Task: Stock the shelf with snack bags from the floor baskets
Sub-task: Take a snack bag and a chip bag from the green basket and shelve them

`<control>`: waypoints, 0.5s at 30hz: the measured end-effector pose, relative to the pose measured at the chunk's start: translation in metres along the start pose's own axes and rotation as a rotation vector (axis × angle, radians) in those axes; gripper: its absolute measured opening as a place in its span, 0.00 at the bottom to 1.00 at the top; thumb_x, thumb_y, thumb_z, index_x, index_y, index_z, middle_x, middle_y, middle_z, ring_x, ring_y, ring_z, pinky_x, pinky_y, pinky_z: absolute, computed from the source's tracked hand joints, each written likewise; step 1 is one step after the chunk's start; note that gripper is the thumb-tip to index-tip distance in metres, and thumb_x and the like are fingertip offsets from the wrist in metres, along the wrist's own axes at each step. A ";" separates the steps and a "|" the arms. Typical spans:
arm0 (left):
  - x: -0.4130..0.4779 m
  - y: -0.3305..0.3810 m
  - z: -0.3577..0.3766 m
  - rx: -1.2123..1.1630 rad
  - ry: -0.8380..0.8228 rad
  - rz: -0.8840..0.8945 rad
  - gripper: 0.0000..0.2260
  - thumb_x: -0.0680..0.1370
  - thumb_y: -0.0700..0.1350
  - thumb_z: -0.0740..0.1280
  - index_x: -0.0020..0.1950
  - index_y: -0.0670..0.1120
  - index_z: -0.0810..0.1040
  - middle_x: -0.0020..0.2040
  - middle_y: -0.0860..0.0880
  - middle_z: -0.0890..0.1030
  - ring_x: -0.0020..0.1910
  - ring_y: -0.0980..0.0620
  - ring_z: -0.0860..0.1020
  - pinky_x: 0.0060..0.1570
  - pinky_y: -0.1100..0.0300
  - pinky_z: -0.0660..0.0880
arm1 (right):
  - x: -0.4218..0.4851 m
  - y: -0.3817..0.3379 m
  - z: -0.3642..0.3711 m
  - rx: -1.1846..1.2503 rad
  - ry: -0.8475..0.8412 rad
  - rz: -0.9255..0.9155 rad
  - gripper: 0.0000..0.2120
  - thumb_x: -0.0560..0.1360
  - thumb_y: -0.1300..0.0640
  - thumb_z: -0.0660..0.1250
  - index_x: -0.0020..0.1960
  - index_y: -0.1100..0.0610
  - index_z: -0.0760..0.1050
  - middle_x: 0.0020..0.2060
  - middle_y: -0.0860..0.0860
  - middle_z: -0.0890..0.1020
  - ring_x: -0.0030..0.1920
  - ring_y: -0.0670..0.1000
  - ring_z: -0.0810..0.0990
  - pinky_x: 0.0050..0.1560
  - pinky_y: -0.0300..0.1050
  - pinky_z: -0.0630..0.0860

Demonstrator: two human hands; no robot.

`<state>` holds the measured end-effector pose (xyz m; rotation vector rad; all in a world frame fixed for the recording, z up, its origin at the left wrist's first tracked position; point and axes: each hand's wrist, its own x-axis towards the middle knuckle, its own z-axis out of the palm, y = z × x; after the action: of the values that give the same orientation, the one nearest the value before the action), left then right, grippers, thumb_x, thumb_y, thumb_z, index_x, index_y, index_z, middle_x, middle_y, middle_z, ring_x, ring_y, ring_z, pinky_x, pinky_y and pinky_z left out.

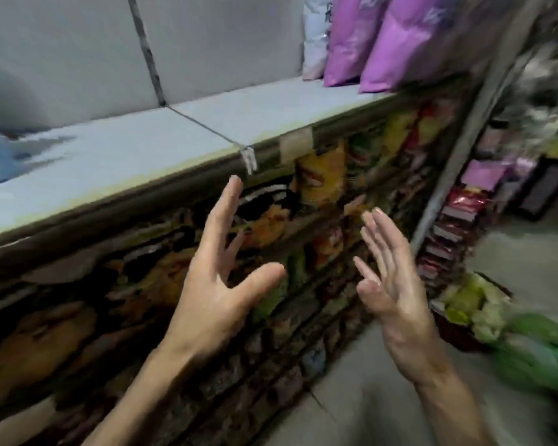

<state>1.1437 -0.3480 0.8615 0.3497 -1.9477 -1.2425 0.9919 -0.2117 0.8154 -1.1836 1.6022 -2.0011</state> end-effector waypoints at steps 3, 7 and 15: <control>0.022 -0.016 0.104 -0.054 -0.150 -0.031 0.43 0.67 0.71 0.69 0.77 0.60 0.57 0.77 0.64 0.61 0.76 0.64 0.58 0.75 0.50 0.62 | -0.020 0.020 -0.108 -0.013 0.176 0.045 0.35 0.65 0.29 0.71 0.69 0.28 0.64 0.74 0.37 0.66 0.76 0.42 0.62 0.73 0.54 0.63; 0.043 -0.031 0.243 -0.130 -0.348 -0.055 0.44 0.66 0.71 0.69 0.77 0.60 0.57 0.77 0.63 0.61 0.76 0.63 0.59 0.75 0.51 0.62 | -0.043 0.039 -0.244 -0.034 0.416 0.091 0.36 0.65 0.32 0.72 0.70 0.37 0.67 0.73 0.40 0.70 0.75 0.44 0.65 0.71 0.43 0.67; 0.078 -0.061 0.469 -0.234 -0.621 -0.162 0.39 0.67 0.60 0.71 0.76 0.62 0.60 0.74 0.66 0.65 0.74 0.65 0.62 0.74 0.50 0.63 | -0.078 0.077 -0.443 -0.124 0.737 0.198 0.38 0.65 0.39 0.71 0.72 0.45 0.65 0.72 0.43 0.72 0.71 0.40 0.69 0.65 0.30 0.69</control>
<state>0.7372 -0.1222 0.7445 -0.0091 -2.2744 -1.8252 0.6857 0.1067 0.7006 -0.2758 2.0834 -2.3673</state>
